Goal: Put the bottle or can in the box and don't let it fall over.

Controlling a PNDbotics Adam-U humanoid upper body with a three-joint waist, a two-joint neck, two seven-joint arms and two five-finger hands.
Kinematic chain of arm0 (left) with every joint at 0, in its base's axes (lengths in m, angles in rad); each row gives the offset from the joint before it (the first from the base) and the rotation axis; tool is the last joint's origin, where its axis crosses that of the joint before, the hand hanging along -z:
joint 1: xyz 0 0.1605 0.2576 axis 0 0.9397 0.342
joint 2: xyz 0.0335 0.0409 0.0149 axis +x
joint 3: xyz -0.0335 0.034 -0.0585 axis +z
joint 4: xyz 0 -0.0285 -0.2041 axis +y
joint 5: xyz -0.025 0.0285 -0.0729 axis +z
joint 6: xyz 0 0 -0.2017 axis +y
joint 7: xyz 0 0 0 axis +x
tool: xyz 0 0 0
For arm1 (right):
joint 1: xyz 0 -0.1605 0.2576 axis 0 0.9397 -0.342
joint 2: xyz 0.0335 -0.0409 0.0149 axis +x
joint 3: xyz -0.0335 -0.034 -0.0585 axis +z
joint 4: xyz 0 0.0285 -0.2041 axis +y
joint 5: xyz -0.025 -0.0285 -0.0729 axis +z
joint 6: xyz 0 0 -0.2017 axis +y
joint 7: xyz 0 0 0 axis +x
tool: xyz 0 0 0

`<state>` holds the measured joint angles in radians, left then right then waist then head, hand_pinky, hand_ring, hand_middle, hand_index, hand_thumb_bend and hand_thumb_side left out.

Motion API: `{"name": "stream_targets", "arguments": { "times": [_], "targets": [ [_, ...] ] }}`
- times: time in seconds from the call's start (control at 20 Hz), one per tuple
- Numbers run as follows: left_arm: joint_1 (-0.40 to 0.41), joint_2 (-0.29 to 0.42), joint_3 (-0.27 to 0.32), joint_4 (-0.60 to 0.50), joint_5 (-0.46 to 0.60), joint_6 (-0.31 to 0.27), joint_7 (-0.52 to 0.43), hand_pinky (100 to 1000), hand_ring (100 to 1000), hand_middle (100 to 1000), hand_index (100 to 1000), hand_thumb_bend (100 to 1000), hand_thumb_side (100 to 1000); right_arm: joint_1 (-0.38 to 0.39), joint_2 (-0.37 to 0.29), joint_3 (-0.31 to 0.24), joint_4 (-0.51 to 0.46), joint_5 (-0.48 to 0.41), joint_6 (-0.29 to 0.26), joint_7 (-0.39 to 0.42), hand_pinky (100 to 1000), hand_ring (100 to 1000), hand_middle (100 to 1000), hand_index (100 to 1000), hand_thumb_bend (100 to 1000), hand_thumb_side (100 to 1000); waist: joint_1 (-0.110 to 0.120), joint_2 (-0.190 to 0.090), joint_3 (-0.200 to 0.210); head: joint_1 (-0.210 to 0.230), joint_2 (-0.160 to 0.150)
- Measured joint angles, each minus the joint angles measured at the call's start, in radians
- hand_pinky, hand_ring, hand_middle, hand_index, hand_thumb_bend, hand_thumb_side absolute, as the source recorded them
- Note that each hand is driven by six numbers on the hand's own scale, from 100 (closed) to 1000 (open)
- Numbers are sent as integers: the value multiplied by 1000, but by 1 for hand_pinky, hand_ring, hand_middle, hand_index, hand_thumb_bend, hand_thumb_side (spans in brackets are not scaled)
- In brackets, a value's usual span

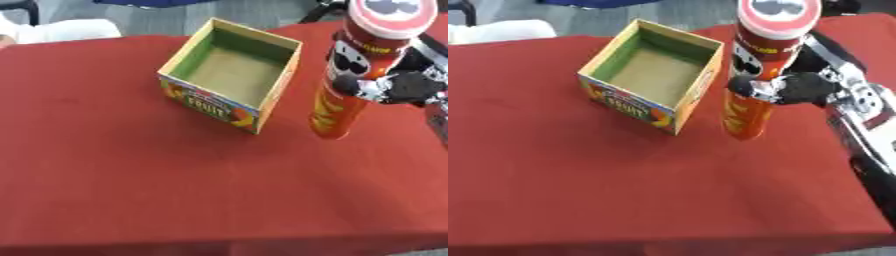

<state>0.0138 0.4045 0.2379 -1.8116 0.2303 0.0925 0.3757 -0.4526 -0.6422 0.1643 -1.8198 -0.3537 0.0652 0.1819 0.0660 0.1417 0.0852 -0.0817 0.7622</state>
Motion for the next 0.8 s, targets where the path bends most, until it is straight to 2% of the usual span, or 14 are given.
{"name": "stream_targets", "arguments": {
  "times": [0.4,0.8],
  "targets": [
    [-4,0,0,0,0,1,-1,741,808,743,797,454,781,-165,66,15,35,10,39,-22,787,680,506,561,610,289,-2,0,4,1,-8],
    [-5,0,0,0,0,1,-2,741,809,743,797,453,782,-407,176,28,209,77,82,-56,786,676,505,560,619,289,0,0,12,-4,-9]
  ]
}}
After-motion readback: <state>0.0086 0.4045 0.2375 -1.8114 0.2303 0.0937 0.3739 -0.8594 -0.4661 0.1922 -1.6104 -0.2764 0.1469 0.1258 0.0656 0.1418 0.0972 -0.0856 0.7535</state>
